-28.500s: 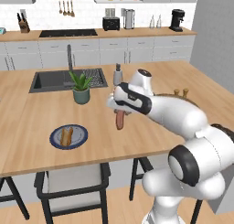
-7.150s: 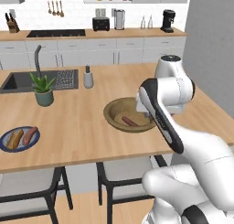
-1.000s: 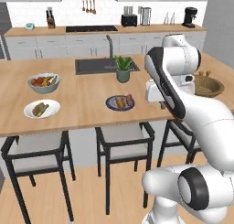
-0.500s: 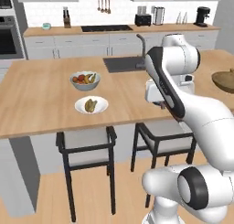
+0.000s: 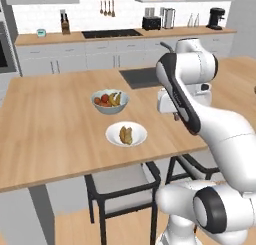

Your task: Place one bun and one sausage from the bowl on each plate.

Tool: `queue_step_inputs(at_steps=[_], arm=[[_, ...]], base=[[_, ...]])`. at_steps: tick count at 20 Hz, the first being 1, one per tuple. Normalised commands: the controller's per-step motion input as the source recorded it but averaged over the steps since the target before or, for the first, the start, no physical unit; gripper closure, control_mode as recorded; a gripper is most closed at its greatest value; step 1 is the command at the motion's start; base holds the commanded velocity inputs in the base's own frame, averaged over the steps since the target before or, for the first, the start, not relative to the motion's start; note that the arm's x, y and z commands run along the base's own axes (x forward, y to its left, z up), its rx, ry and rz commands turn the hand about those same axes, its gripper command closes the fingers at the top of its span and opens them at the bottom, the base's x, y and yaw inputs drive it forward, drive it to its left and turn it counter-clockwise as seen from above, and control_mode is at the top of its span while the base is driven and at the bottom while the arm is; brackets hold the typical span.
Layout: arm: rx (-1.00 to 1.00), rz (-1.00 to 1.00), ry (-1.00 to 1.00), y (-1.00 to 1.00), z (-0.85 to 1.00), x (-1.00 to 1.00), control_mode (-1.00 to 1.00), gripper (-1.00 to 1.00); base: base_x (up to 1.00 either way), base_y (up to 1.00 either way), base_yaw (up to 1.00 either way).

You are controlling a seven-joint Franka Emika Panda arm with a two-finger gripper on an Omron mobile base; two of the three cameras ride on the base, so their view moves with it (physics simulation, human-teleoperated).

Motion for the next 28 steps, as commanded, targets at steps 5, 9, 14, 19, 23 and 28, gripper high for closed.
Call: queue_step_inputs(at_steps=[5,9,14,19,23,28], arm=[[0.00,-0.04,0.03,0.08,0.00,0.18,-1.00,1.00],[0.00,-0.10,0.12,0.27,-0.11,0.95,-1.00,1.00],[0.00,-0.03,0.12,0.48,-0.60,0.98,-1.00,1.00],[0.00,-0.04,0.09,0.28,-0.89,0.82,-1.00,1.00],[0.02,-0.03,0.00,0.00,-0.86,0.74,-1.00,1.00],[0.01,0.00,-0.01,0.00,-0.89,0.47,-1.00,1.00]], base=[[0.79,0.37,-0.19],[0.00,0.00,0.00],[0.00,0.00,0.00],[0.00,0.00,0.00],[0.00,0.00,0.00],[0.00,0.00,0.00]])
